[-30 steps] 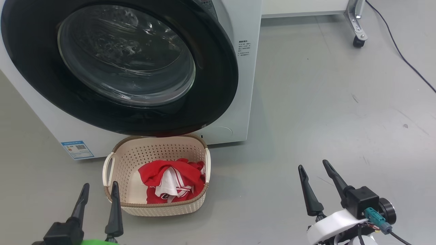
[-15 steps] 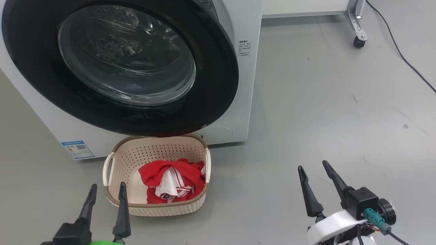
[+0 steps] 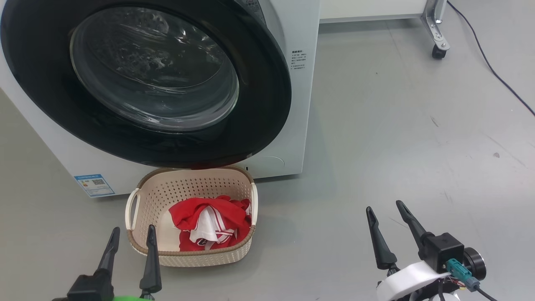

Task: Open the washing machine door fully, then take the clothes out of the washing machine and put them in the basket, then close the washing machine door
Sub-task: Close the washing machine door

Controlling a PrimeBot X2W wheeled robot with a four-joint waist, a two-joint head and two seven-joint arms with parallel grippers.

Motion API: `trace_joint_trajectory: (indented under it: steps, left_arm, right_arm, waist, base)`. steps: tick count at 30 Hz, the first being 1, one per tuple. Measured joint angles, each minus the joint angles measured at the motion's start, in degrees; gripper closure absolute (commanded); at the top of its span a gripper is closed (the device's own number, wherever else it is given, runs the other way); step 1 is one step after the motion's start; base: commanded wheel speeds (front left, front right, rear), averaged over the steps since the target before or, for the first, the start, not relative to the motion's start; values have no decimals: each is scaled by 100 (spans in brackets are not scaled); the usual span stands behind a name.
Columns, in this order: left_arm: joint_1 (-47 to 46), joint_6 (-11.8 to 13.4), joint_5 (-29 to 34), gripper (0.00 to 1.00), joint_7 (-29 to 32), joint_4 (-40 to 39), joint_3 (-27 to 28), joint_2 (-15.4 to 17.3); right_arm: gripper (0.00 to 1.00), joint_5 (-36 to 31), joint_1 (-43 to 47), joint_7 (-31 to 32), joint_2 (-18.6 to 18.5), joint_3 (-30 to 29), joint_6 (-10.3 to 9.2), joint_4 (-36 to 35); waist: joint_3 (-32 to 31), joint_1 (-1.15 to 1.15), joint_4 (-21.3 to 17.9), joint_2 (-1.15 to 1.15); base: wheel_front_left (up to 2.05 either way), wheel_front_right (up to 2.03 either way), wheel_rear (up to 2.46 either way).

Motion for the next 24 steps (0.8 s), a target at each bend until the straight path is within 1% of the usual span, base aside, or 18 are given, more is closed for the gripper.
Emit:
trace_joint_trajectory:
  steps: [1,2,3,4,5,13,19,24]
  left_arm:
    - [2,0,2,0,0,3,4,-12]
    - [2,0,2,0,0,4,5,-16]
    - [2,0,3,0,0,4,10,-22]
    - [3,1,13,0,0,8,11,-25]
    - [3,1,38,0,0,14,10,-27]
    - [8,1,55,0,0,34,2,-71]
    - [8,23,94,0,0,26,-76,-107]
    - [5,23,108,0,0,-29,-112,-127]
  right_arm:
    - [0,0,0,0,1,0,0,0]
    - [34,1,0,0,1,-1,0,0]
    - [79,0,1,0,1,-1,0,0]
    - [94,1,1,0,1,-1,0,0]
    - [100,0,2,0,2,-2,1,0]
    - [100,1,30,0,3,1,11,18]
    - [100,1,26,0,-9,1,69,27]
    - [100,-56,-40,0,-94,-3,124,21]
  waist:
    - [-7,0,0,0]
    - [-10,0,-1,0]
    - [-14,0,-1,0]
    - [-17,0,-1,0]
    - [-20,0,-1,0]
    - [-32,0,10,0]
    - [5,0,53,0]
    - [96,0,114,0]
  base:
    - [0,0,0]
    - [0,0,0]
    - [0,0,0]
    - [0,0,0]
    - [0,0,0]
    - [0,0,0]
    - [0,0,0]
    - [0,0,0]
